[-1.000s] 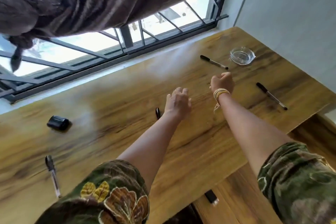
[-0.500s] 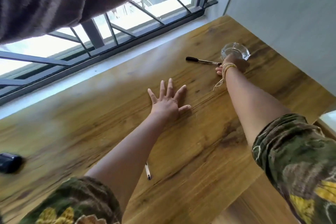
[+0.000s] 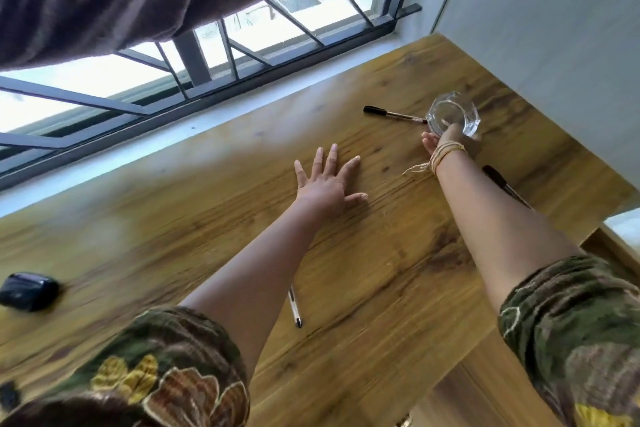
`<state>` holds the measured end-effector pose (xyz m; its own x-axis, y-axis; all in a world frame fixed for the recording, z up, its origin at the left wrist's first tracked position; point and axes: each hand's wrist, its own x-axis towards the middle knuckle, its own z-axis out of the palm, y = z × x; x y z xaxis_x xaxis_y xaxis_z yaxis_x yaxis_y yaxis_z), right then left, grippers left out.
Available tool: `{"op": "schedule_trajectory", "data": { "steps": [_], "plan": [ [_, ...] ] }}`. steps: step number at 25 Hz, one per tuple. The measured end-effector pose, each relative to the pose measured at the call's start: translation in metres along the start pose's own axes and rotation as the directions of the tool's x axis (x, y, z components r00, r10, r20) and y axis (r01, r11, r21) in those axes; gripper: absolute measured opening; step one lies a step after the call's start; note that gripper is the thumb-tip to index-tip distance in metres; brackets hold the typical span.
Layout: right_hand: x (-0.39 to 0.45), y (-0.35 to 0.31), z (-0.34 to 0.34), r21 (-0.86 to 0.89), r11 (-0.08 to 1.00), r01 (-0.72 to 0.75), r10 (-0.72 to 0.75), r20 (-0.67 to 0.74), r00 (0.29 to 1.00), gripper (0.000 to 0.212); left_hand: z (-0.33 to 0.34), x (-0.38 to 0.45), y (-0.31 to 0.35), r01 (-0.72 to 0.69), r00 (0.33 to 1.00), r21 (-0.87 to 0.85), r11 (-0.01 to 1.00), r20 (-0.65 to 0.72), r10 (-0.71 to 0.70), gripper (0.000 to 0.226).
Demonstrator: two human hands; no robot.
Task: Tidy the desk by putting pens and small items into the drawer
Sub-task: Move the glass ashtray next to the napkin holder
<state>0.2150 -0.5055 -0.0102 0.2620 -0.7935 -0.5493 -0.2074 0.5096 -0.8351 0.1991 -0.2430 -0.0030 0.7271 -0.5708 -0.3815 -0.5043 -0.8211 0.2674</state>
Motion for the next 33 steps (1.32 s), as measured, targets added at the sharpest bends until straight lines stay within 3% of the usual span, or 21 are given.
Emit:
{"op": "schedule_trajectory", "data": {
  "steps": [4, 6, 7, 9, 10, 12, 14, 16, 19, 23, 26, 29, 33],
  "plan": [
    [-0.086, 0.025, -0.016, 0.058, 0.978, 0.202, -0.207, 0.105, 0.973, 0.031, -0.007, -0.027, -0.013, 0.014, 1.0, -0.18, 0.983, 0.029, -0.009, 0.066],
    [-0.128, 0.035, -0.014, -0.027, 0.964, 0.264, -0.253, 0.204, 0.946, 0.04, -0.019, -0.047, -0.02, 0.033, 0.999, -0.492, 0.87, -0.018, -0.049, 0.048],
    [-0.146, 0.04, -0.014, -0.072, 0.953, 0.294, -0.266, 0.261, 0.928, 0.046, -0.024, -0.058, -0.024, 0.035, 0.994, -0.709, 0.704, -0.047, -0.096, 0.041],
    [-0.185, 0.055, -0.018, -0.181, 0.916, 0.359, -0.269, 0.389, 0.881, 0.057, -0.03, -0.09, -0.035, 0.01, 0.979, -0.975, 0.221, -0.036, -0.202, 0.033],
    [-0.206, 0.064, -0.021, -0.23, 0.89, 0.393, -0.255, 0.464, 0.849, 0.059, -0.031, -0.109, -0.043, 0.0, 0.977, -1.0, 0.009, -0.002, -0.215, 0.028],
    [-0.25, 0.086, -0.027, -0.302, 0.836, 0.458, -0.207, 0.6, 0.773, 0.061, -0.024, -0.146, -0.066, -0.017, 0.98, -0.977, -0.212, 0.025, -0.195, 0.02],
    [-0.296, 0.11, -0.03, -0.34, 0.773, 0.535, -0.157, 0.715, 0.681, 0.059, -0.009, -0.189, -0.092, -0.056, 0.974, -0.964, -0.258, 0.004, -0.225, 0.019],
    [-0.336, 0.134, -0.032, -0.344, 0.709, 0.615, -0.115, 0.805, 0.582, 0.054, 0.008, -0.233, -0.116, -0.115, 0.941, -0.967, -0.226, -0.033, -0.338, 0.015],
    [-0.399, 0.176, -0.032, -0.31, 0.653, 0.691, -0.027, 0.902, 0.43, 0.048, 0.037, -0.31, -0.158, -0.19, 0.867, -0.958, -0.215, -0.061, -0.495, 0.004],
    [-0.48, 0.24, -0.033, -0.278, 0.625, 0.73, 0.135, 0.959, 0.249, 0.036, 0.073, -0.411, -0.205, -0.238, 0.756, -0.924, -0.299, 0.017, -0.655, 0.004],
    [-0.537, 0.284, -0.037, -0.298, 0.622, 0.725, 0.22, 0.954, 0.204, 0.033, 0.095, -0.475, -0.231, -0.285, 0.661, -0.9, -0.33, 0.065, -0.748, 0.013],
    [-0.588, 0.321, -0.04, -0.312, 0.639, 0.703, 0.273, 0.947, 0.171, 0.03, 0.112, -0.526, -0.256, -0.397, 0.521, -0.843, -0.363, 0.119, -0.846, 0.023],
    [-0.629, 0.359, -0.044, -0.288, 0.575, 0.766, 0.294, 0.946, 0.136, 0.023, 0.122, -0.577, -0.282, -0.544, 0.356, -0.735, -0.405, 0.234, -0.905, 0.027]
  ]
}}
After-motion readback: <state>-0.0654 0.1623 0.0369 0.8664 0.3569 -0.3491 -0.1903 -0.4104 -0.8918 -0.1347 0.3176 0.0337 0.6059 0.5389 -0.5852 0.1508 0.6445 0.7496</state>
